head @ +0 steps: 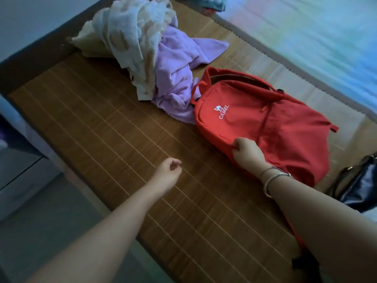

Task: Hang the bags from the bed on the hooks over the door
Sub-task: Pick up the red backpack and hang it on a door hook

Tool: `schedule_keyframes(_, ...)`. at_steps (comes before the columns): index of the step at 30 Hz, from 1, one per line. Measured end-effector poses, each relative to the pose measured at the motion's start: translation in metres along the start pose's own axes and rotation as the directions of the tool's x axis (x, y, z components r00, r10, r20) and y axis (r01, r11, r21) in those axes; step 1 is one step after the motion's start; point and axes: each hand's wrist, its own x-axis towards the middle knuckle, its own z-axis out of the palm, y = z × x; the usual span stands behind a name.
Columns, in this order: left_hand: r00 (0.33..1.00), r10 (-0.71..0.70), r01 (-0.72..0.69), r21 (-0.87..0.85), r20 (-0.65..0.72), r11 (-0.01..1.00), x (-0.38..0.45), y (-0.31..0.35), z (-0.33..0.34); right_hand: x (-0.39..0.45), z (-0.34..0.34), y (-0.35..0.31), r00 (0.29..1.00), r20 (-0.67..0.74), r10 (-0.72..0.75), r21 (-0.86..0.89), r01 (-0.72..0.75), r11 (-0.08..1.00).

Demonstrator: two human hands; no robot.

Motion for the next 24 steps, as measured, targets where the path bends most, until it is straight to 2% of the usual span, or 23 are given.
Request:
schedule_keyframes(4,0.999,0.05,-0.052,-0.11,-0.021,0.993,-0.024,0.038,0.008,-0.028,-0.051,-0.006,0.995,-0.038,-0.098,0.295,0.104,0.95)
schedule_keyframes(6,0.999,0.053,-0.054,-0.19,-0.013,0.98,-0.036,0.058,0.01,-0.043,-0.073,-0.015,0.99,-0.012,-0.144,0.406,0.136,0.904)
schedule_keyframes(9,0.996,0.092,-0.086,-0.352,-0.002,0.932,-0.065,0.09,0.017,-0.082,-0.114,-0.02,0.973,0.026,-0.228,0.495,0.186,0.849)
schedule_keyframes(11,0.986,0.166,-0.147,-0.453,0.003,0.88,-0.085,0.106,0.02,-0.112,-0.138,-0.019,0.954,0.036,-0.296,0.521,0.236,0.821)
schedule_keyframes(13,0.975,0.22,-0.192,-0.499,-0.004,0.845,-0.106,0.121,0.02,-0.14,-0.153,-0.017,0.93,0.061,-0.363,0.536,0.276,0.798)
schedule_keyframes(16,0.968,0.205,-0.247,-0.427,-0.143,0.87,-0.148,0.141,0.023,-0.187,-0.174,-0.008,0.885,0.085,-0.457,0.523,0.351,0.777)
schedule_keyframes(19,0.935,0.165,-0.229,-0.18,-0.313,0.957,-0.189,0.147,0.033,-0.229,-0.187,0.005,0.867,0.094,-0.489,0.509,0.38,0.772)
schedule_keyframes(22,0.885,0.243,-0.272,-0.019,-0.397,0.962,-0.234,0.146,0.05,-0.268,-0.197,0.024,0.859,0.141,-0.492,0.494,0.37,0.787)
schedule_keyframes(24,0.855,0.3,-0.32,0.023,-0.423,0.947,-0.256,0.146,0.059,-0.284,-0.205,0.035,0.849,0.206,-0.487,0.504,0.334,0.796)
